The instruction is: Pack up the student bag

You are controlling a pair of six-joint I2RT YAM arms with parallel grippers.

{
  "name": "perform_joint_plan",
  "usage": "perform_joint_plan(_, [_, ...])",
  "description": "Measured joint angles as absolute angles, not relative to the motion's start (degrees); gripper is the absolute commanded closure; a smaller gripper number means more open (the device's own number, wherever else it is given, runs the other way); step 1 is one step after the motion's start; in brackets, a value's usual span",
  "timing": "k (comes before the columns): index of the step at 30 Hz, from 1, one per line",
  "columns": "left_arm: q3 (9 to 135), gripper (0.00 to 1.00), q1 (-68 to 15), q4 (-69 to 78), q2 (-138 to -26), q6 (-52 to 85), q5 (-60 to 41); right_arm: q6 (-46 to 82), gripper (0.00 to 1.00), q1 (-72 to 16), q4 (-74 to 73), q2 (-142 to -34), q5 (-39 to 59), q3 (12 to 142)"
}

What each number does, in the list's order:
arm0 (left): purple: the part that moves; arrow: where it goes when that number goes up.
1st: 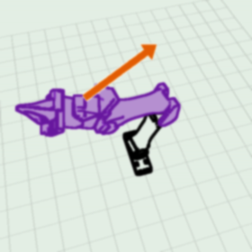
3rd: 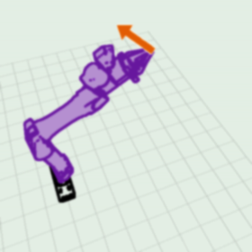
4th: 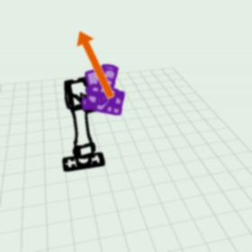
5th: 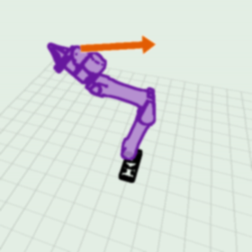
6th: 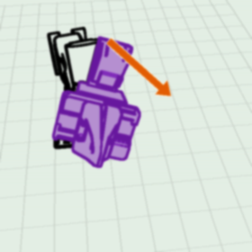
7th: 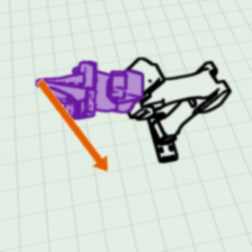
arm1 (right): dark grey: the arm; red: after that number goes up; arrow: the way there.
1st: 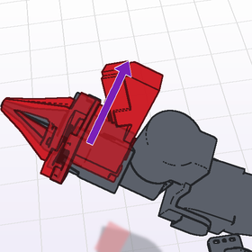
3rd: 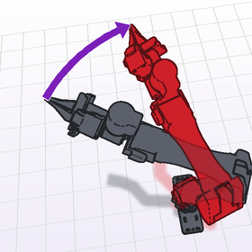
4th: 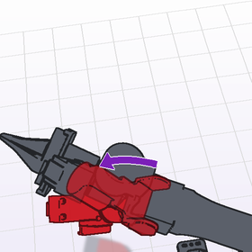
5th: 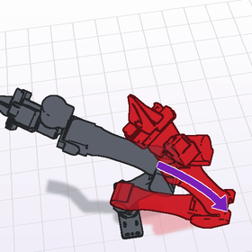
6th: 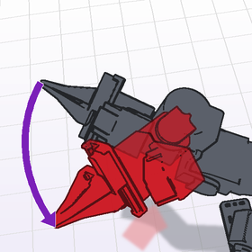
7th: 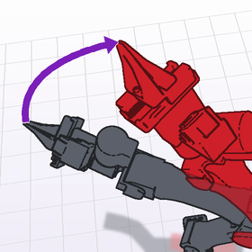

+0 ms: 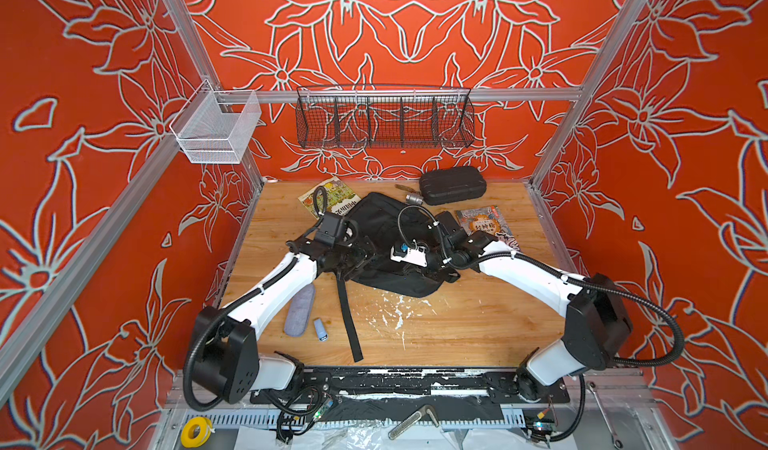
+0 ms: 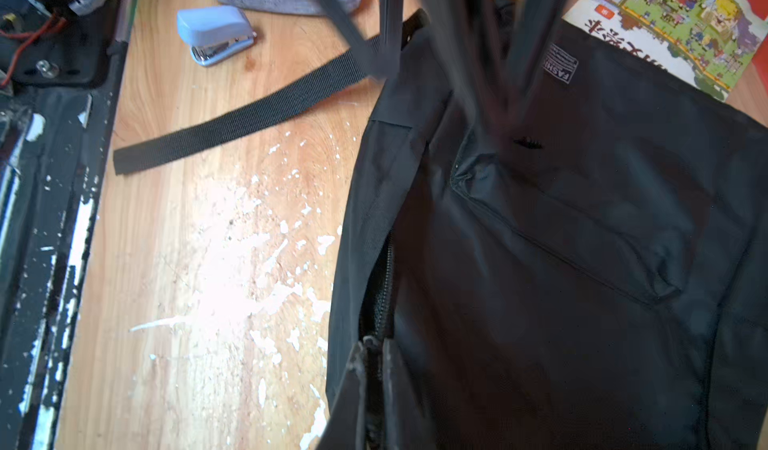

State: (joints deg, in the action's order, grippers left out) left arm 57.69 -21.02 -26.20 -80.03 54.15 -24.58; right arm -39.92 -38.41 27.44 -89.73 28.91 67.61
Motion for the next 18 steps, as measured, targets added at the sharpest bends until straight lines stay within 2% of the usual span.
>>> perform_joint_plan(10, [52.03, 0.21, -25.56, -15.51, -84.14, 67.02, -25.78, -35.88, 1.0, -42.13, 23.46, -89.34, 25.93, 66.3])
perform_joint_plan(18, [48.88, 0.2, -26.48, -14.72, -83.55, 71.68, -25.39, -34.02, 1.0, -43.9, 20.84, -88.88, 20.62, 65.49])
